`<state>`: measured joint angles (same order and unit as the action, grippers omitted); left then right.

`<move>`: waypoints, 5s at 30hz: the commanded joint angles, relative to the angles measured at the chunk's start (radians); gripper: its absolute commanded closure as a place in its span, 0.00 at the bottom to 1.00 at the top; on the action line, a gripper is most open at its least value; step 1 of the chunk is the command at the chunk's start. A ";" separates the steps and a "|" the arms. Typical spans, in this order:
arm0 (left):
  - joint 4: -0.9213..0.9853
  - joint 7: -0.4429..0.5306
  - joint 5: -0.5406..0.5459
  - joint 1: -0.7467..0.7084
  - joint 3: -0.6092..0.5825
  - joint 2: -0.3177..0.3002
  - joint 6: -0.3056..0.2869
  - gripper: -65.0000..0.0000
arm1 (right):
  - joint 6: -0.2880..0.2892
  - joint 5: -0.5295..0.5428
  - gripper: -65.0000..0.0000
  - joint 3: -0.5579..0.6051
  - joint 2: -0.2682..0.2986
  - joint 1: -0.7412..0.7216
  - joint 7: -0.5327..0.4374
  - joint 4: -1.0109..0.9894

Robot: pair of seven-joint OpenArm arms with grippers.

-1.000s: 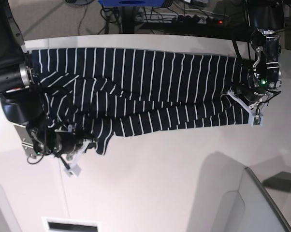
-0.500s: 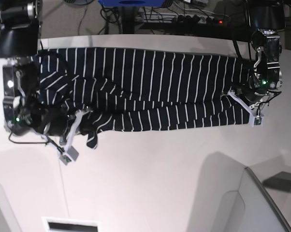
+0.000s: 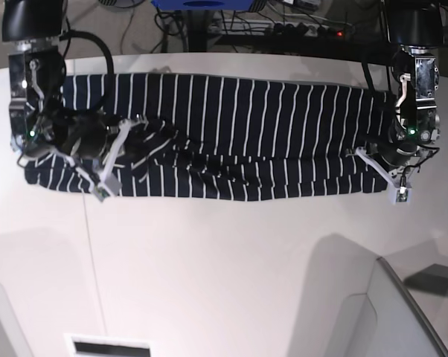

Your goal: Layout the t-shirt on the table in an organized manner, then fold the t-shirt properly

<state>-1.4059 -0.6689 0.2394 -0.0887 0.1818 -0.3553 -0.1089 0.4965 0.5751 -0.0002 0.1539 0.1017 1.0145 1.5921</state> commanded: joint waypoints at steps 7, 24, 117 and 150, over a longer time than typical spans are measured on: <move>-0.014 0.016 0.001 0.010 0.005 -0.017 0.001 1.00 | 0.004 0.023 1.00 -0.001 0.003 0.082 -0.013 0.115; -0.022 0.016 0.001 -0.010 0.015 -0.026 0.001 1.00 | 0.003 0.018 0.55 -0.099 0.040 0.097 -0.021 0.187; 0.360 0.114 0.269 -0.018 0.192 -0.035 -0.317 0.00 | 0.011 -0.119 0.96 -0.376 0.160 -0.012 -0.379 -0.220; -0.312 0.024 -0.389 -0.128 0.089 0.243 -0.257 1.00 | 0.011 -0.120 0.96 -0.376 0.166 -0.003 -0.379 -0.221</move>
<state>-1.7012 -0.6662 -0.1581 -0.2222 0.2661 -0.1055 -0.3683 0.5053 0.4435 -0.3714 0.3012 0.1120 0.6540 1.3548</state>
